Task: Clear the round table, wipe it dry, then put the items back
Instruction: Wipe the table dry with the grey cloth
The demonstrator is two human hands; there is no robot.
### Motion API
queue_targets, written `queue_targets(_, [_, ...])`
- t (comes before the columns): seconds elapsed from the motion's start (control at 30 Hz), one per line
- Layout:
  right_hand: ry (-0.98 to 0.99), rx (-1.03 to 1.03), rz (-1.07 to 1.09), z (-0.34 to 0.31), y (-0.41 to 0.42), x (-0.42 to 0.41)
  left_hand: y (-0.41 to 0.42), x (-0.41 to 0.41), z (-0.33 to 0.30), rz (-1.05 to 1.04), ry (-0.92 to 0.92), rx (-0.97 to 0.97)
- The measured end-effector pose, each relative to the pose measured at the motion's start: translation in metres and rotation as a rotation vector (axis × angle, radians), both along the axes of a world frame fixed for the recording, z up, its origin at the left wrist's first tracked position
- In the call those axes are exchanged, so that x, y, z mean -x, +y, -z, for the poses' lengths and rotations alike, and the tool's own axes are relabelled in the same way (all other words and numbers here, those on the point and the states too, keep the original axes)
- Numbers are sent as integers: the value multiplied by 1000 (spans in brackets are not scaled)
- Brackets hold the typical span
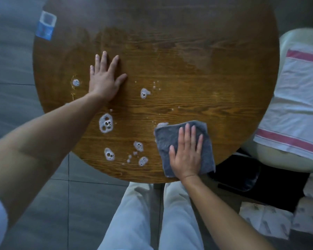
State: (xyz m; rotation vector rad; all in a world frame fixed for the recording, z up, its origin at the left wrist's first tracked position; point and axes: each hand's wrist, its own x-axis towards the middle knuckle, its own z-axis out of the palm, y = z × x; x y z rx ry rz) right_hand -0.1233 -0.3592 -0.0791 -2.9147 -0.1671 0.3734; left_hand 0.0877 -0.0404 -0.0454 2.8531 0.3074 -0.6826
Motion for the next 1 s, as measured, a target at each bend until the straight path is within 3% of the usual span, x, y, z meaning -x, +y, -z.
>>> queue_targets(0.23, [-15,10,-250,6,13,-64,12,5,4,71,-49,-12])
queue_targets(0.43, [-47,69,30,8,49,-194,24,0,5,83,-36,27])
queue_targets(0.5, [-30,70,8,2,63,-178,28,0,2,98,-15,41])
queue_targets(0.73, [90,-38,-434,-6,91,33,33,0,7,106,1,65])
queue_targets(0.87, [108,-35,-460,-1,64,19,33,0,11,104,-17,80])
queue_targets(1.0, [35,50,-281,7,42,-58,34,2,13,96,-27,80])
